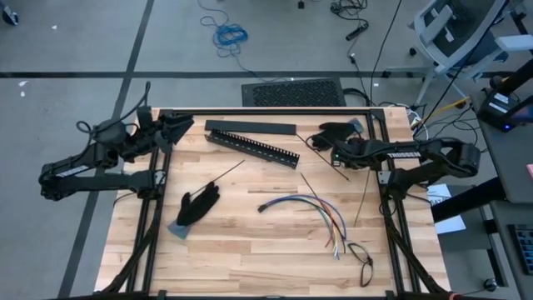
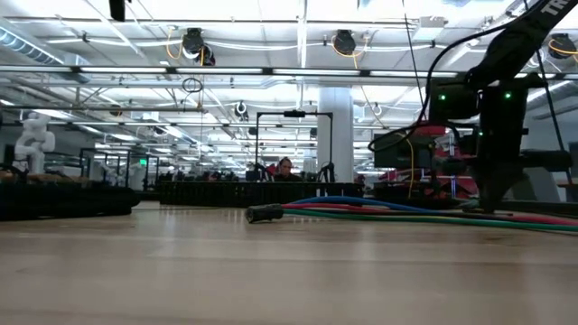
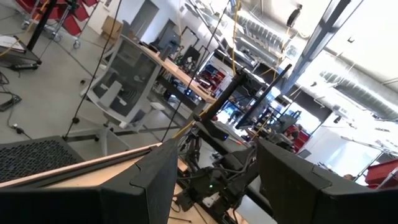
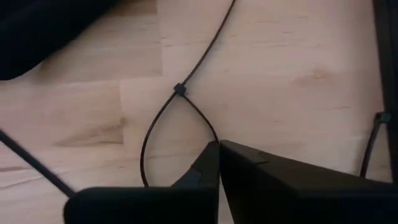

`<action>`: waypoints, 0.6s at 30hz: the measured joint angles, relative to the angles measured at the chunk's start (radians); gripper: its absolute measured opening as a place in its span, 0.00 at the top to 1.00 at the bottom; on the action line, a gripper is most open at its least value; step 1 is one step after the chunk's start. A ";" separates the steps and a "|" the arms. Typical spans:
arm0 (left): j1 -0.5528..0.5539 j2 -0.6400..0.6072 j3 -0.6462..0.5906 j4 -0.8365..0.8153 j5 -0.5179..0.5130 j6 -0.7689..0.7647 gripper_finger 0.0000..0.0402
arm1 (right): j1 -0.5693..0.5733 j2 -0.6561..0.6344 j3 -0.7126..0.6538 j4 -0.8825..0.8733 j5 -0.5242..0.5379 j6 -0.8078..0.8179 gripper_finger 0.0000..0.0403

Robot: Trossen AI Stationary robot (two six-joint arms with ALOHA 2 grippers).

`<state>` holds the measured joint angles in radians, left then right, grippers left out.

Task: Ziptie cables
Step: Wrap the cable wires using a zip tie

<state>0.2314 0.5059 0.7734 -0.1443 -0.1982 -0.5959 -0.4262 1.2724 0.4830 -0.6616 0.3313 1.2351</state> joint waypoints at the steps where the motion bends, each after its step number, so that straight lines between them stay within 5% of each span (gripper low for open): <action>1: 0.000 -0.003 0.000 0.000 0.000 0.001 0.47 | 0.015 -0.012 -0.001 -0.003 -0.001 0.011 1.00; 12: 0.000 -0.027 0.000 -0.005 -0.016 0.033 0.47 | 0.245 -0.187 0.033 -0.021 0.054 0.117 1.00; 18: 0.000 -0.033 0.000 -0.022 -0.038 0.059 0.47 | 0.353 -0.252 0.135 0.138 0.126 -0.064 1.00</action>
<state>0.2317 0.4728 0.7734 -0.1666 -0.2361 -0.5367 -0.0729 1.0201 0.6185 -0.5236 0.4577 1.1716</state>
